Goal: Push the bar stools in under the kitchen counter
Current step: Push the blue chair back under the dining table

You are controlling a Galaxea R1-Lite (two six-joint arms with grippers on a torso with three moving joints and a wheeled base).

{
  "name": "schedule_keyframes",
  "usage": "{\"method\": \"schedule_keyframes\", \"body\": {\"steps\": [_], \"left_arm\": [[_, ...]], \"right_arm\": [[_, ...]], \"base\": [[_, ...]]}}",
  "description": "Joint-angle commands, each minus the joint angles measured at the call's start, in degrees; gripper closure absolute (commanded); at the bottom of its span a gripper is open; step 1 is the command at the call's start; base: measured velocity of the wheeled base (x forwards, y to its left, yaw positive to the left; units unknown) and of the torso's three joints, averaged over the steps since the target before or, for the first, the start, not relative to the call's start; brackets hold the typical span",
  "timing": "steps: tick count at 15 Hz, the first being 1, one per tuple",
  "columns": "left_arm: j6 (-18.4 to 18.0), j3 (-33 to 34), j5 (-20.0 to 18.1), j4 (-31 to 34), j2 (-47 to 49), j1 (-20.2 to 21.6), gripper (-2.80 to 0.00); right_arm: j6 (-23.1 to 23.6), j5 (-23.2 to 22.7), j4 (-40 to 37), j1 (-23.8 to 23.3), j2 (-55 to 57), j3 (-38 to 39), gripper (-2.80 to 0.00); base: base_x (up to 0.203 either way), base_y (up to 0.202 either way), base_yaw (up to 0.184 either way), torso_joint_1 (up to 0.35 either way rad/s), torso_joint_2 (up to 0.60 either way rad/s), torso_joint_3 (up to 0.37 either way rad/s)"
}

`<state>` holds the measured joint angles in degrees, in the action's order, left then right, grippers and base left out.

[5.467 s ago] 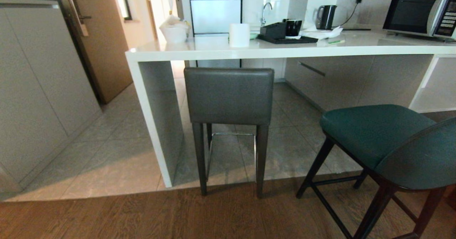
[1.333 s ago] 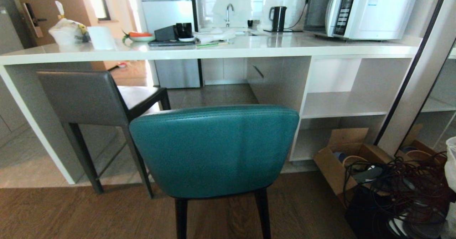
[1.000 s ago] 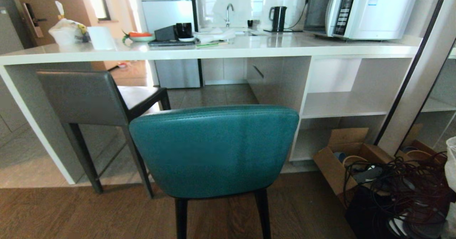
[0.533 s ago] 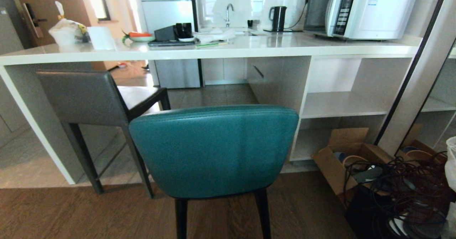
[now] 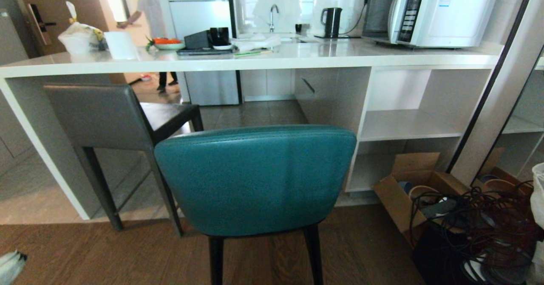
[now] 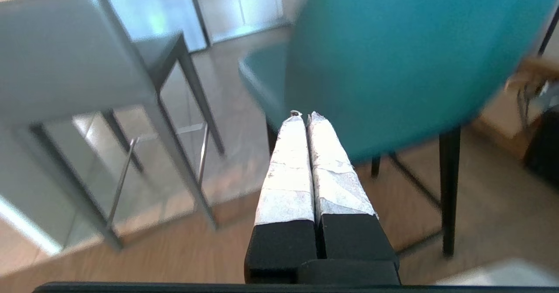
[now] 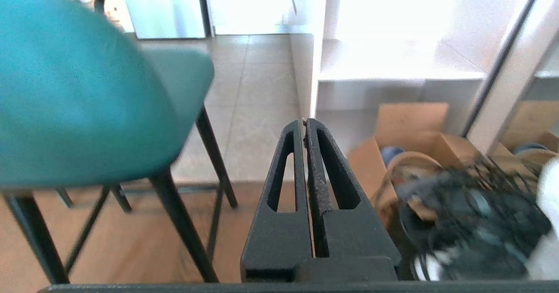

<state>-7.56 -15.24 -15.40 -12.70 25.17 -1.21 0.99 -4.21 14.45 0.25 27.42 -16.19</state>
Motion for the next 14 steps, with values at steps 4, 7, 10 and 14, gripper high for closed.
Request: {"method": "schedule_keyframes", "body": {"steps": [4, 7, 10, 14], "left_arm": [[-0.23, 3.48, -0.42, -28.00, 32.28, -6.66, 0.00], [-0.44, 8.92, -0.42, -33.86, 36.41, -16.19, 0.00], [-0.44, 6.49, -0.50, -34.41, 40.62, -17.63, 0.00], [-0.22, 3.97, -0.42, -34.54, 43.21, -17.42, 0.00]], "right_arm": [[-2.06, 0.95, 25.81, 7.63, 31.88, 0.54, 0.00], [-4.35, 1.37, 32.19, 17.97, 41.20, -0.42, 0.00], [-5.34, 1.39, 33.20, 23.14, 48.98, -6.71, 0.00], [-6.42, 1.42, 33.53, 24.09, 57.13, -14.61, 0.00]], "base": [[0.000, 0.000, 0.000, 0.000, 0.00, 0.000], [0.000, 0.000, 0.000, 0.000, 0.00, 0.000], [0.000, 0.000, 0.000, 0.000, 0.00, 0.000], [0.000, 0.000, 0.000, 0.000, 0.00, 0.000]]}}
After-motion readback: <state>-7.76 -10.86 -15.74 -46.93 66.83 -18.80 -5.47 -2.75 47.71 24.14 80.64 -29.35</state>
